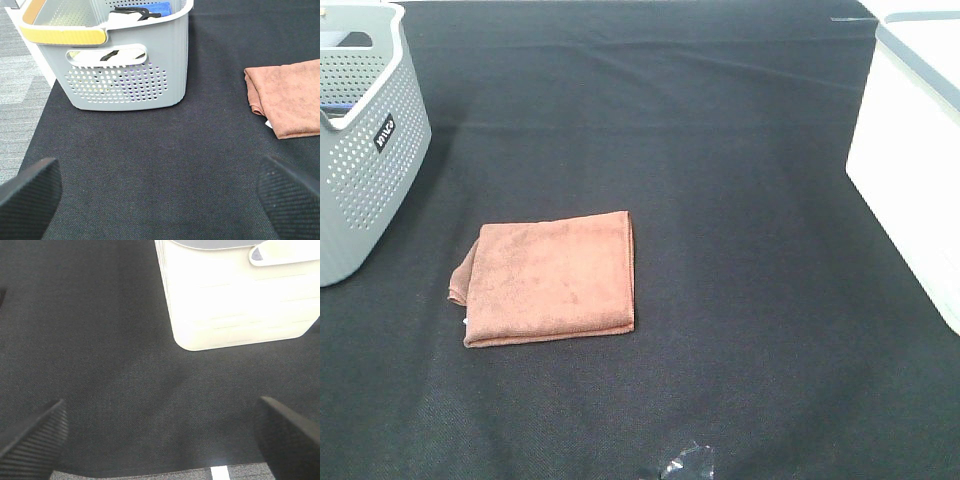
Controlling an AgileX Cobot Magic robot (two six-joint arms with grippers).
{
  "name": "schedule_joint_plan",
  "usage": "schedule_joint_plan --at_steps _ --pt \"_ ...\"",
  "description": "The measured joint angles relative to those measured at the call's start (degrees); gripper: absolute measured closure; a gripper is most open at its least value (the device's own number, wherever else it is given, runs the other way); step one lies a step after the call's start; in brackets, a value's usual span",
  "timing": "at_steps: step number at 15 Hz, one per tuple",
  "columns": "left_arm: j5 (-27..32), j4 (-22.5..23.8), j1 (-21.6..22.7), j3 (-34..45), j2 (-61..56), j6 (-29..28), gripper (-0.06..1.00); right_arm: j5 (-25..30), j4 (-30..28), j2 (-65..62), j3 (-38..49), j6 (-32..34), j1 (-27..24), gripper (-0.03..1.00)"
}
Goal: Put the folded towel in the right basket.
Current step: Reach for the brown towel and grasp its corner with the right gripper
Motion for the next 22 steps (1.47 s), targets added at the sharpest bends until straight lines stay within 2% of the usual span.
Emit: schedule_joint_plan --at_steps 8,11,13,15,16,17,19,22 --pt "0.0 0.0 0.0 0.0 0.0 0.0 -0.05 0.0 0.0 0.0 0.0 0.0 0.0 0.0" --pt "0.0 0.0 0.0 0.0 0.0 0.0 -0.05 0.0 -1.7 0.7 -0.1 0.0 0.0 0.0" --pt "0.0 0.0 0.0 0.0 0.0 0.0 -0.05 0.2 0.0 8.6 -3.8 1.1 0.0 0.0" --pt "0.0 0.0 0.0 0.0 0.0 0.0 -0.05 0.2 4.5 24.2 -12.3 0.9 0.0 0.0" --pt "0.0 0.0 0.0 0.0 0.0 0.0 -0.05 0.2 4.5 24.2 -12.3 0.9 0.0 0.0" --pt "0.0 0.0 0.0 0.0 0.0 0.0 -0.05 0.5 6.9 31.8 -17.2 0.5 0.0 0.0" --pt "0.0 0.0 0.0 0.0 0.0 0.0 -0.05 2.2 12.1 48.6 -27.9 -2.8 0.0 0.0" --pt "0.0 0.0 0.0 0.0 0.0 0.0 -0.05 2.4 19.7 61.2 -33.9 -7.3 0.0 0.0"
